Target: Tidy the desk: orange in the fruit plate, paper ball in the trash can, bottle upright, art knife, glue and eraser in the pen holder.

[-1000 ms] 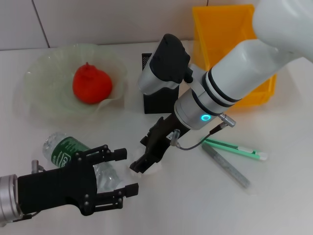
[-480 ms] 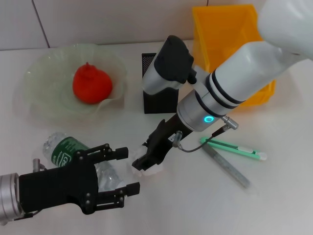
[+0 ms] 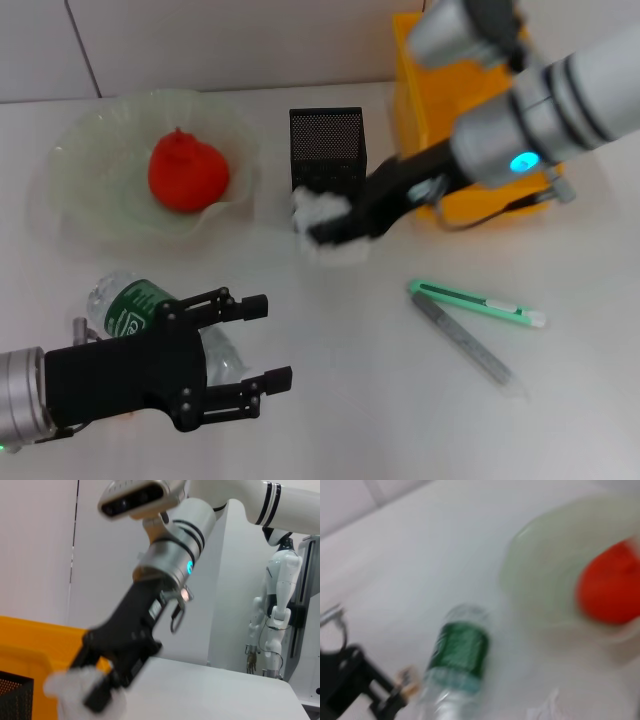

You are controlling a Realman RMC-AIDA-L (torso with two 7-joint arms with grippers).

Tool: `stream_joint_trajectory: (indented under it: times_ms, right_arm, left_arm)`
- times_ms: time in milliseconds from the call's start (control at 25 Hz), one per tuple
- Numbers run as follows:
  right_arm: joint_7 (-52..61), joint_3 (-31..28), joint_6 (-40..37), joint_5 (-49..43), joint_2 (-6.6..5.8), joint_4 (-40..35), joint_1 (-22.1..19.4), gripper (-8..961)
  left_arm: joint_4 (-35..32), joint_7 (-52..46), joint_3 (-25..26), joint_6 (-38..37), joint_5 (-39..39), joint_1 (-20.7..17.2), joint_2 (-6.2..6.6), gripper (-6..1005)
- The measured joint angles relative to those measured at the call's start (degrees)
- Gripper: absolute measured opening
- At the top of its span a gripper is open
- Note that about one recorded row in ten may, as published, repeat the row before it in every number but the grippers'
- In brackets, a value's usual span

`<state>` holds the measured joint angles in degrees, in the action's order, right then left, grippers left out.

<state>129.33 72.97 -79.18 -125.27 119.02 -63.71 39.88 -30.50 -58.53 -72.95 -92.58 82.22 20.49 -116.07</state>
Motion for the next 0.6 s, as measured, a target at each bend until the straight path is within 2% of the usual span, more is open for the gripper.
stream_joint_trajectory:
  times_ms: [120,160,200,360,600]
  right_arm:
    - [0.30,-7.96,-1.43,-0.49,0.03,-7.23,-3.15,424]
    - [0.27,-13.05,-1.51,-0.54,0.02,-10.21,-4.40,423]
    - [0.27,-13.05,-1.51,-0.54,0.02,-10.21,-4.40,423]
    - [-2.77,-24.72,0.67,-2.07,-0.23,-12.98,-5.36,422]
    - [-3.44,-28.16,6.80,-6.00,-0.55,-12.01,-5.63,420]
  left_arm:
    - [-0.57,0.00,0.00,-0.08,0.17,0.07,-0.25,726]
    - [-0.59,0.00,0.00,-0.10,0.19,0.08,-0.29,726]
    - [-0.60,0.00,0.00,-0.18,0.20,0.08,-0.37,725]
    - [-0.61,0.25,0.01,-0.22,0.22,0.06,-0.65,725]
    - [-0.61,0.32,0.00,-0.23,0.22,-0.09,-0.75,723]
